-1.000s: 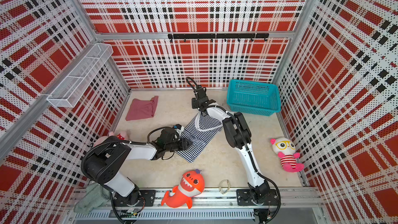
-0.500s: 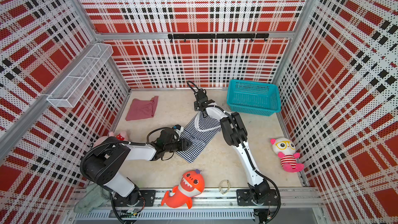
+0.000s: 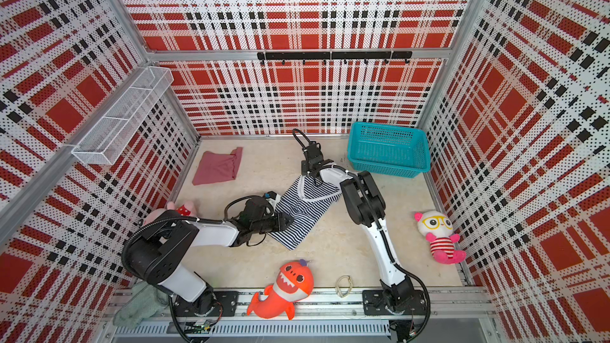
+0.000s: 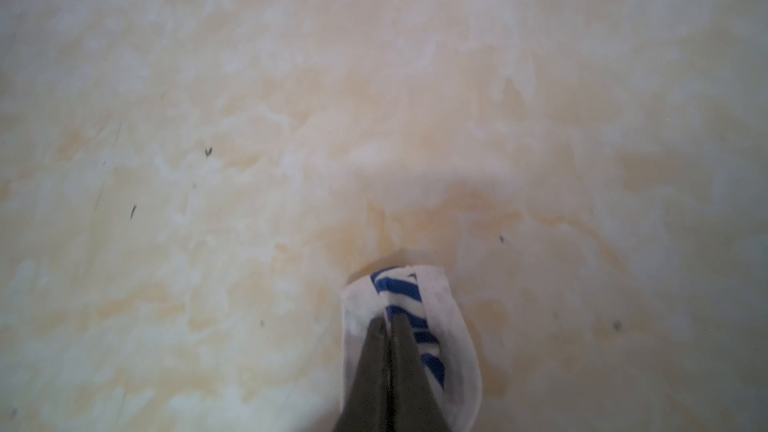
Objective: Fold and stack tank tops
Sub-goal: Smooth out the tank top at the center of the table.
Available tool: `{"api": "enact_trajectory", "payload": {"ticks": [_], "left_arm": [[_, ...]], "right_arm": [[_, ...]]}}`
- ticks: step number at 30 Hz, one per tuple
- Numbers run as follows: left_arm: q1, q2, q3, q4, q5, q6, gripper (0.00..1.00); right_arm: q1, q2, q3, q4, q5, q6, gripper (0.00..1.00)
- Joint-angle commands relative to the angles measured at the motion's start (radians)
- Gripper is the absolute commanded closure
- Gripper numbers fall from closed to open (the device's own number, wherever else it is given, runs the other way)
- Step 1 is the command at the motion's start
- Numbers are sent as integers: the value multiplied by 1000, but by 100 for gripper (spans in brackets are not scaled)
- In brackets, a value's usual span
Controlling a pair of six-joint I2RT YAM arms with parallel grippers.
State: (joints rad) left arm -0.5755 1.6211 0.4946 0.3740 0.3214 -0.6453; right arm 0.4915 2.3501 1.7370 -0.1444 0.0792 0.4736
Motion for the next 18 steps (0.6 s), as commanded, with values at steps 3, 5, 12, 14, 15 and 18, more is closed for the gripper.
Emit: {"api": "enact_trajectory", "payload": {"ticks": [3,5,12,14,15,18], "left_arm": [[22,54,-98,-251,-60,-11,64],[25,53,-114,-238,-53,-14,64],[27,45,-125,-233,-45,-17,65],[26,42,-114,-234,-42,-19,65],[25,40,-105,-239,-42,-19,65],[22,31,-75,-258,-38,-16,65]], "right_arm": [[-94,-177,-224,340,-237,170,100],[-118,-181,-260,372,-253,182,100],[-135,-81,-147,284,-239,88,98],[-135,-52,-111,247,-233,50,92],[-134,-47,-102,230,-225,39,89],[-125,-66,-107,185,-198,-6,79]]}}
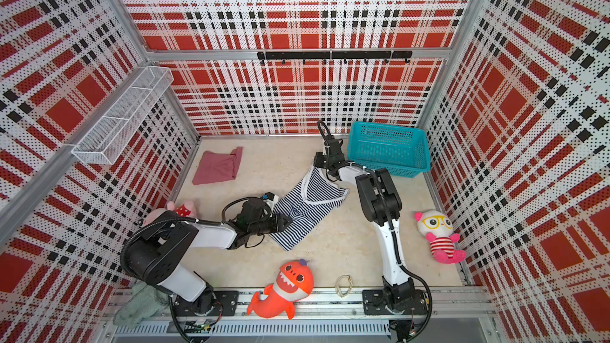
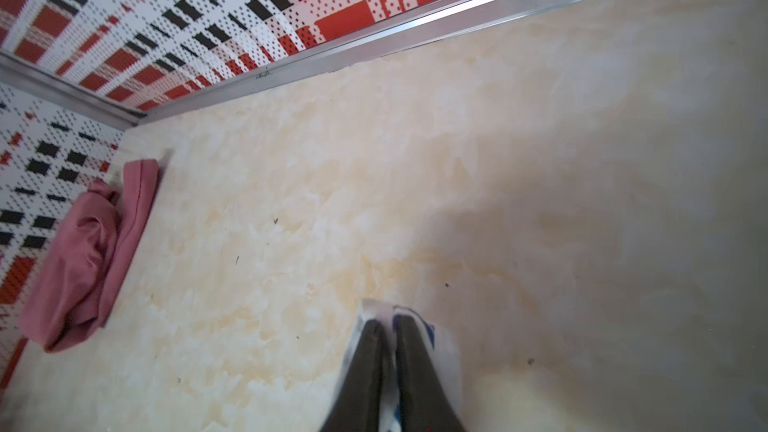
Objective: Fold and stack tank tops
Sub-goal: Smooth out the tank top at the center of the table, then rotate the tank top at the center of the table.
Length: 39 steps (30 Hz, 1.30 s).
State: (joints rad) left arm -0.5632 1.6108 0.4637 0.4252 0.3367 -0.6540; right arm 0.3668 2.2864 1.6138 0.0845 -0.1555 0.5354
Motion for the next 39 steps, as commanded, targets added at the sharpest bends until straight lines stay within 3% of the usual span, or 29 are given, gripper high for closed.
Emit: {"api": "enact_trajectory", "payload": {"ticks": [1,4,8,14,19,23,27,31,39], "left_arm": [[9,39,-31,-318,-50,-4,65],[8,13,35,-370,-44,13,64],[7,-68,150,-487,-61,73,58],[119,-140,278,-598,-90,182,55],[161,-50,393,-611,-143,342,55],[181,35,466,-569,-121,403,55],[170,116,523,-569,-110,424,55],[141,191,534,-558,-106,407,54],[124,282,499,-526,-125,318,57]], "right_arm": [[4,-26,6,-57,44,-85,74],[19,-125,-37,-93,58,-129,61],[38,-284,-136,-174,49,-154,53],[49,-521,-412,-207,-81,-114,54],[149,-669,-604,-256,-87,-69,59],[234,-764,-775,-167,-95,89,63],[301,-802,-903,-45,-59,217,65],[304,-797,-983,81,35,306,68],[304,-612,-861,21,146,281,77]]}}
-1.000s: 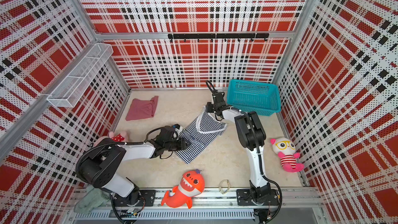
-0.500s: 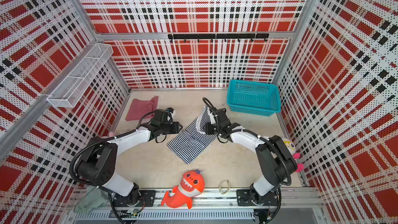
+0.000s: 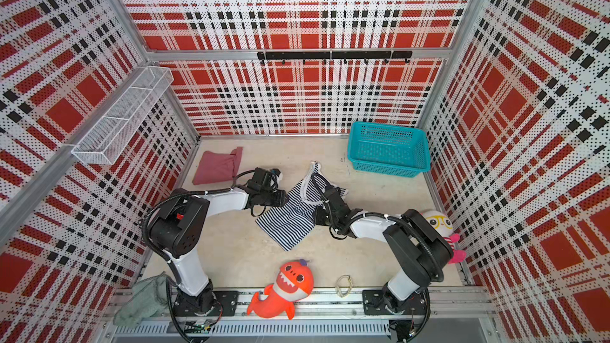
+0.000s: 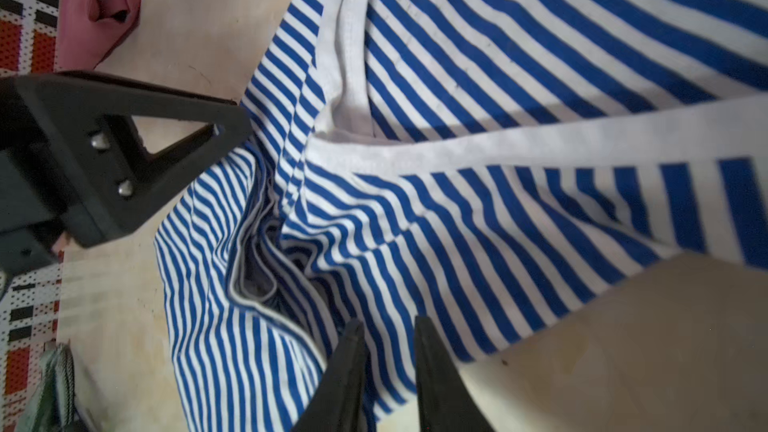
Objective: Fold and stack tank tops
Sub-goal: Rotate the tank top at the center of the table, then smooth out the tank top at the center of the table.
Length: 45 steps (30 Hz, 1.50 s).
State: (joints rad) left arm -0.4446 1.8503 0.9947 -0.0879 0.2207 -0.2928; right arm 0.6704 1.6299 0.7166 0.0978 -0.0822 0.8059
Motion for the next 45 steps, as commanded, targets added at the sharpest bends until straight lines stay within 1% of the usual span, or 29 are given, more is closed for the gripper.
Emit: {"api": "enact_trajectory", "payload": {"ticks": [1,4,7,11,13,17,19,21,23,25,27,30,33,40,45], "left_arm": [[13,42,-45,-8,-15,-55,58],[33,26,-114,9,-26,-97,59],[32,-17,-200,28,-36,-140,60],[-12,-95,-318,67,-44,-209,60],[-44,-129,-366,97,-31,-253,61],[-82,-183,-386,102,-28,-292,61],[-69,-227,-368,77,-38,-282,61],[-37,-278,-336,52,-43,-263,61],[-3,-327,-299,51,-22,-241,61],[15,-343,-257,51,9,-209,61],[15,-327,-221,48,28,-171,61],[2,-283,-186,45,39,-124,61],[-16,-238,-170,45,45,-99,61],[-52,-164,-159,43,33,-88,60],[-58,-161,-160,46,21,-88,61]], "right_arm": [[-1,62,55,-13,92,-2,77],[-16,129,124,-81,125,-51,78],[-48,193,168,-86,105,-92,79],[-104,237,227,-80,69,-187,79],[-142,256,266,-74,12,-244,80],[-221,276,324,-84,-115,-349,79],[-232,248,359,-161,-142,-408,77],[-232,189,361,-220,-145,-439,74],[-233,117,339,-272,-132,-444,71],[-238,65,303,-302,-148,-439,68],[-244,25,262,-312,-190,-426,66],[-243,-28,179,-265,-255,-384,62],[-242,-74,118,-242,-259,-354,60],[-233,-116,19,-178,-298,-293,57],[-206,-115,-15,-137,-300,-264,57]]}}
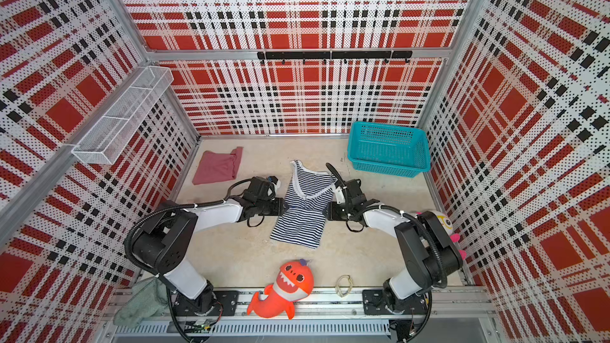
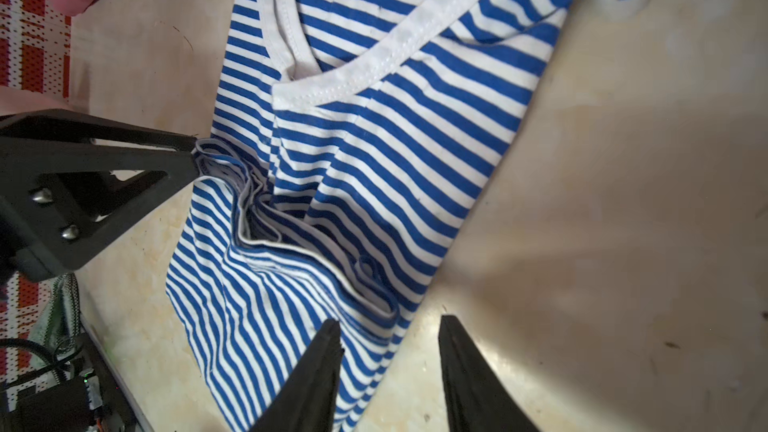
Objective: Fold and stack tank tops
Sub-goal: Smooth out the tank top at the center of the table.
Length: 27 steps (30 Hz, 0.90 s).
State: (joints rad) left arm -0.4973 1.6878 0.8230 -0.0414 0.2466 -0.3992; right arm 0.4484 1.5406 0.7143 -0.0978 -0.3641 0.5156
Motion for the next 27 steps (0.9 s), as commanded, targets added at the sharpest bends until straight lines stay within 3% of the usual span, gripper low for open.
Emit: {"api": "enact_trajectory", "payload": {"ticks": [1,8,17,19,21,27], "left_arm": [[-5,3,11,0,-6,19,61],[-10,13,16,1,-9,16,70],[-11,24,45,-4,-20,19,100],[-11,20,51,-6,-21,19,100],[-11,14,57,-11,-26,22,100],[-11,-39,59,-4,-26,23,100]], "right_arm": [[17,-22,-16,66,-18,30,57],[25,5,-18,96,-25,31,59],[42,48,0,92,-3,59,73],[44,48,2,91,3,59,83],[47,39,7,84,10,59,100],[52,-45,17,47,39,44,100]]}}
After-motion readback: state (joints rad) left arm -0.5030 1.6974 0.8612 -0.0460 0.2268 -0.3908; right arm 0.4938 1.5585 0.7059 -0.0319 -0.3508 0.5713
